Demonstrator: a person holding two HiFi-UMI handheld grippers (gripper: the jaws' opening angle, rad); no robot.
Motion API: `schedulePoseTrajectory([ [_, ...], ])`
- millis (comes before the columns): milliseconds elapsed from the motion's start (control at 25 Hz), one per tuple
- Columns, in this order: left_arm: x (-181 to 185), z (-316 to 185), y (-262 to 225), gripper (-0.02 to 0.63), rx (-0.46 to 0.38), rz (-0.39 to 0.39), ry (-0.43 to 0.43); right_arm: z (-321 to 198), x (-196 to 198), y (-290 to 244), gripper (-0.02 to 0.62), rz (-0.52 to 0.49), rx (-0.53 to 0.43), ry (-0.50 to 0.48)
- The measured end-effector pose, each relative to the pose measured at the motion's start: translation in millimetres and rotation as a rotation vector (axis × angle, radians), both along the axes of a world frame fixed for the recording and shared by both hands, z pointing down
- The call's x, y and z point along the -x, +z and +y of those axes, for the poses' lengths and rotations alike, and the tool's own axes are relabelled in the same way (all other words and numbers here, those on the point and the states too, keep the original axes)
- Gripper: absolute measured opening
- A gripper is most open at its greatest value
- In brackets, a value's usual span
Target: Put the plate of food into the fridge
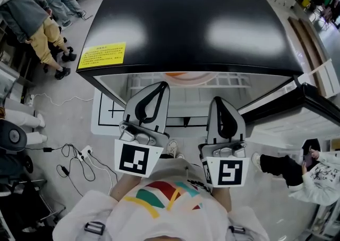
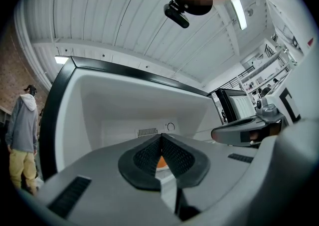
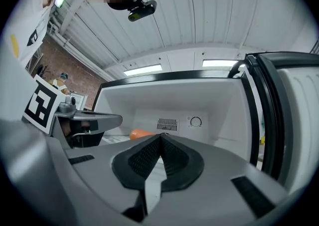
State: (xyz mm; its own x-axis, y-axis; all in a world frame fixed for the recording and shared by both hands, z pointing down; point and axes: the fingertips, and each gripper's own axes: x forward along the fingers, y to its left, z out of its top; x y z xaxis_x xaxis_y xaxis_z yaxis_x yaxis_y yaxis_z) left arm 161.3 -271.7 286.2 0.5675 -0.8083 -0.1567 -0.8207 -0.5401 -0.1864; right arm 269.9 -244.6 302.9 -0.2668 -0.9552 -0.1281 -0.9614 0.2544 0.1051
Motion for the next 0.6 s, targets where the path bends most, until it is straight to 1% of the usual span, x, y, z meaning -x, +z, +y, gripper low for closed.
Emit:
schedulePoseTrajectory([
  [120, 1, -1, 1, 0.006, 0.006, 0.011, -0.003, 0, 3, 2, 0.0, 0.013, 0.005, -0.008],
  [360, -1, -2, 2, 0.006, 0.004, 0.021, 0.009, -1, 17, 6, 0.0, 0.05, 0.007, -0.067],
  [600, -5, -3, 4, 0.006, 0.01, 0.017, 0.013, -2, 16, 2, 0.0, 0.013, 0.009, -0.058],
])
